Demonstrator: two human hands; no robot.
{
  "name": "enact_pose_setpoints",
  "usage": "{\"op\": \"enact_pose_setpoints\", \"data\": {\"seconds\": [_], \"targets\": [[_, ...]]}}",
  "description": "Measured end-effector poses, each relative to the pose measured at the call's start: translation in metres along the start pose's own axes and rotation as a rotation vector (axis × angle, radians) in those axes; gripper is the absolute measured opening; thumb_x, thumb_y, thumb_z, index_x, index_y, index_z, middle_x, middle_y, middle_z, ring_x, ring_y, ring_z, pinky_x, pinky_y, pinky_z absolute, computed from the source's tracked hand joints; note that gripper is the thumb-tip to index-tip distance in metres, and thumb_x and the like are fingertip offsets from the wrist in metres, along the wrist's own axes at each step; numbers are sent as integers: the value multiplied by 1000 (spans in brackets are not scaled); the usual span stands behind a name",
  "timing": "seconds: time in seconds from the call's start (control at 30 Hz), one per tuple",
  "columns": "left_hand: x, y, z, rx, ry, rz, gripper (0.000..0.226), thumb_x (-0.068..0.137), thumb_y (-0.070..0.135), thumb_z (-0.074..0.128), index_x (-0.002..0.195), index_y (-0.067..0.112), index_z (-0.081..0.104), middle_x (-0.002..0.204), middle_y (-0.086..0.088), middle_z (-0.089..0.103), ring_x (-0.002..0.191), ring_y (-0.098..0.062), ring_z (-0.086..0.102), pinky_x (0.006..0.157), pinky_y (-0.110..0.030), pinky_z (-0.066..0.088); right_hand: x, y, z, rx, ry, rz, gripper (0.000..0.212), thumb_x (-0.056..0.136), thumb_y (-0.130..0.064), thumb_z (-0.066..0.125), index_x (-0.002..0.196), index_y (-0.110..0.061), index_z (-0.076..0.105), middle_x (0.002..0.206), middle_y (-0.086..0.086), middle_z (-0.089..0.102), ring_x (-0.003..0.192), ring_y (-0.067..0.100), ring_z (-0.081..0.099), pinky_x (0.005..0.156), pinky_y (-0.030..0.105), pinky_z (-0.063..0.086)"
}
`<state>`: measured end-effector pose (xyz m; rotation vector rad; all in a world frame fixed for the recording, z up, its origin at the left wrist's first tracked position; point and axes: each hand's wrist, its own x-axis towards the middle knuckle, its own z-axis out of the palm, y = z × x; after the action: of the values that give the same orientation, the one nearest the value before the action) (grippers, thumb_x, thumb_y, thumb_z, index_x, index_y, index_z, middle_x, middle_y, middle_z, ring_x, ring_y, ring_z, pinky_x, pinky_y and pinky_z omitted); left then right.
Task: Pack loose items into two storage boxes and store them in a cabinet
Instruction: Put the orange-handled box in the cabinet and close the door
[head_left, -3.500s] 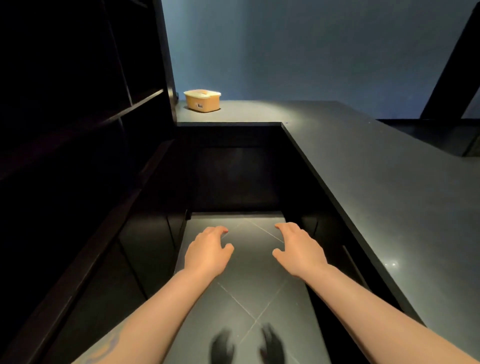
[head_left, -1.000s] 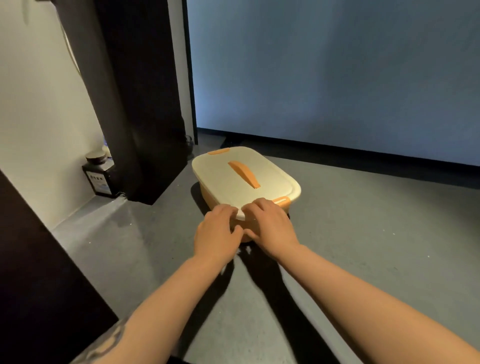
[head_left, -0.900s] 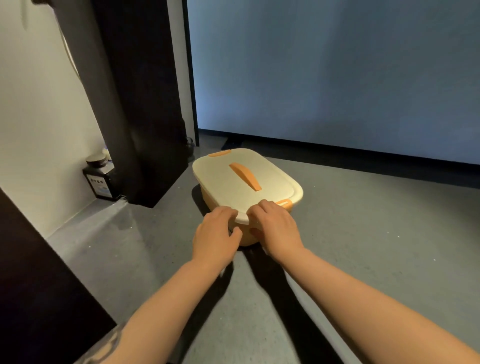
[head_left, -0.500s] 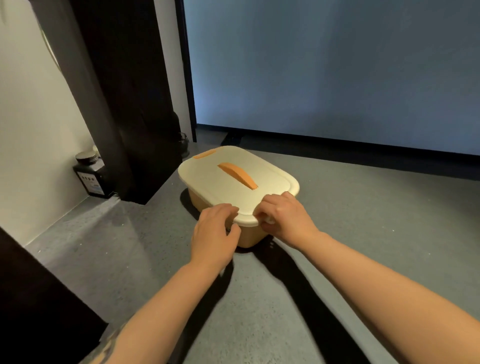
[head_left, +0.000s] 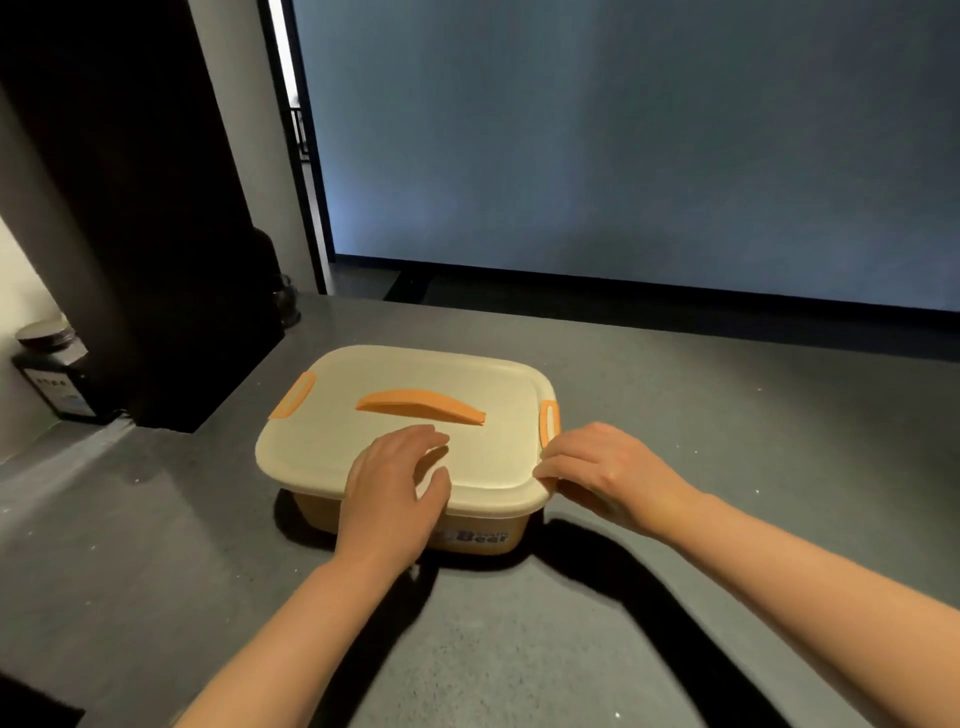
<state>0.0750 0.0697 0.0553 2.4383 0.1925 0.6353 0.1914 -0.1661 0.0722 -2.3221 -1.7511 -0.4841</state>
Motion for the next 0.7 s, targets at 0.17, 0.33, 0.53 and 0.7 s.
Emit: {"op": "enact_pose_setpoints", "data": {"seconds": [0.17, 0.33, 0.53, 0.7], "targets": [[21, -38, -27, 129, 77, -86, 30, 87, 28, 58, 115, 25, 64, 125, 6, 61, 119, -19, 51, 101, -40, 37, 6, -20, -4, 526, 134, 623, 46, 75, 2, 63, 100, -37, 67, 103, -22, 66, 102, -3, 58, 92, 21, 44], [47, -86, -58, 280, 7, -211, 41, 88, 39, 58, 126, 23, 59, 139, 2, 50, 131, -21, 40, 108, -42, 32, 36, -34, 18, 573, 151, 796, 38, 85, -25, 68, 121, -31, 59, 138, -12, 47, 131, 4, 35, 101, 10, 27], [70, -110, -72, 8, -258, -268, 59, 90, 46, 56, 142, 25, 38, 154, 4, 23, 142, -14, 21, 114, -32, 19, 64, -23, 39, 647, 153, 1085, 90, 74, -43, 77, 148, -20, 31, 159, 0, 19, 145, 21, 18, 116, 43, 24], [81, -109, -70, 50, -276, -342, 58, 93, 49, 48, 144, 31, 30, 147, -1, 32, 129, -21, 43, 107, -36, 33, 62, -20, 51, 843, 264, 1250, 102, 65, -52, 80, 147, -24, 24, 145, 5, 40, 128, 29, 44, 102, 53, 42]]}}
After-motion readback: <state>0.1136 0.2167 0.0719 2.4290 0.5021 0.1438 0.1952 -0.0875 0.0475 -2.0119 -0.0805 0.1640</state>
